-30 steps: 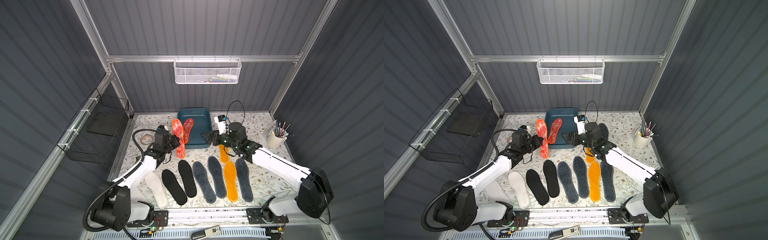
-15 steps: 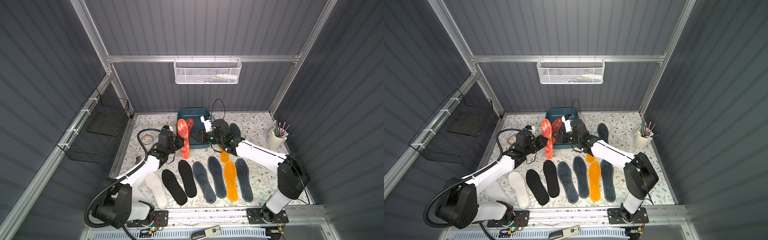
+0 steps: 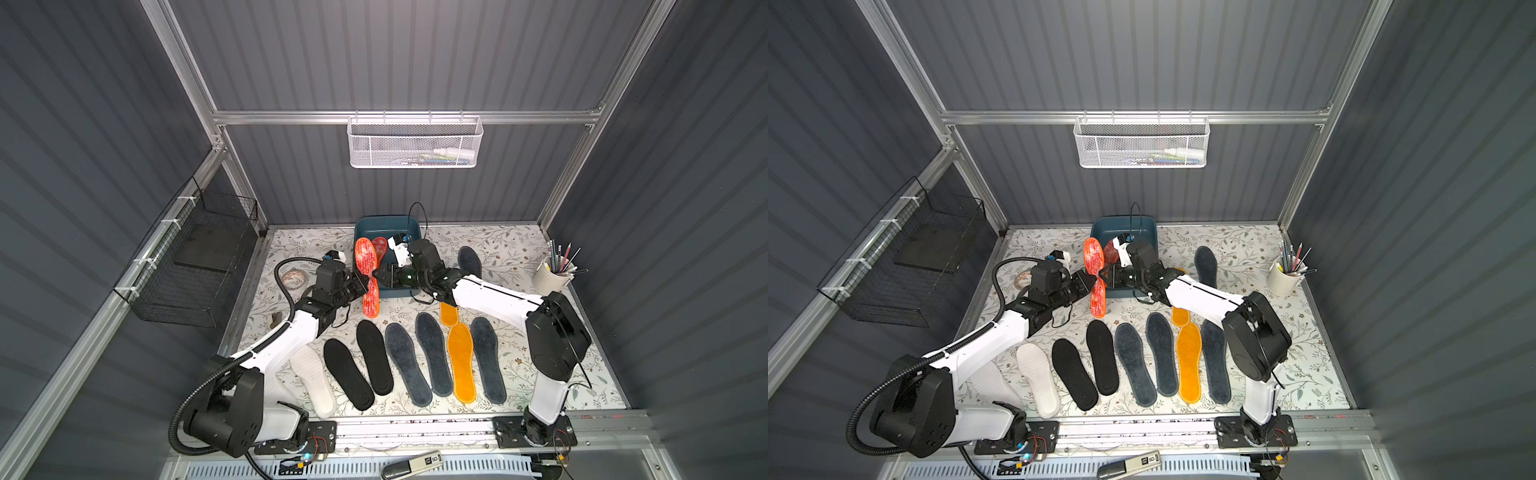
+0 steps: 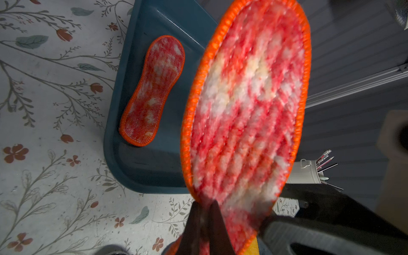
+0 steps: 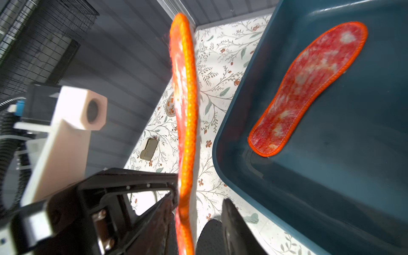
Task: Put the insoles into the storage box
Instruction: Place the insole in the storage box.
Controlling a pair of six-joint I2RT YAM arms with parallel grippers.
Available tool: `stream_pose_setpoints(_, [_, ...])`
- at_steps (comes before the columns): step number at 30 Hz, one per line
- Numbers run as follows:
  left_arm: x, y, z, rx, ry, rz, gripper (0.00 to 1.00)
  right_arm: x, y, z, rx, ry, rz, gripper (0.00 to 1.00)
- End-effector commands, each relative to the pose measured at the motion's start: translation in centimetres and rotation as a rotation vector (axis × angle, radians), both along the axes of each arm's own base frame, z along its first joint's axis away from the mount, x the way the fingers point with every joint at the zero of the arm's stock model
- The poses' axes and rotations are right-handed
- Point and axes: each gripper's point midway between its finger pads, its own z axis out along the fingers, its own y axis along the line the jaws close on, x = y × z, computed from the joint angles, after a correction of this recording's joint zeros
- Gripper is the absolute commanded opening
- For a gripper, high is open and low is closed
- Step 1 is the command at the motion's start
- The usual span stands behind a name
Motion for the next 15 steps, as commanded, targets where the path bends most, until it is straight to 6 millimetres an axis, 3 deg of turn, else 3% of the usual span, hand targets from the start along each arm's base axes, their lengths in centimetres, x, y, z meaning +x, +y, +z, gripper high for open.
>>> stream_pose_setpoints(1, [0.4,-0.9,1.3,-0.011,-0.037,-0.039,0.0,-0.1,1.1,0.6,0.02,0.008,0.026,0.34])
stream_pose_setpoints(4, [0.4,-0.9,1.1,-0.007,-0.036,-0.042,0.0,0.1,1.5,0.5,0.025,0.016,0.025,0.25])
stream_pose_setpoints(9, [0.4,-1.1,1.0,-0.003,-0.033,-0.056,0.0,-0.6,2.2,0.7,0.044,0.037,0.065,0.0])
stream_pose_setpoints(11, [0.3,-1.1,1.2,0.003,-0.042,-0.06,0.0,-0.6,2.1,0.8,0.046,0.034,0.058,0.0])
stream_pose_setpoints(13, [0.2,-0.9,1.4,0.02,-0.051,-0.062,0.08,-0.6,1.7,1.3,0.045,0.019,0.045,0.0])
stream_pose_setpoints(15, [0.1,-0.7,2.1,0.033,-0.073,-0.061,0.29,-0.5,1.1,1.9,0.05,0.006,0.039,0.0])
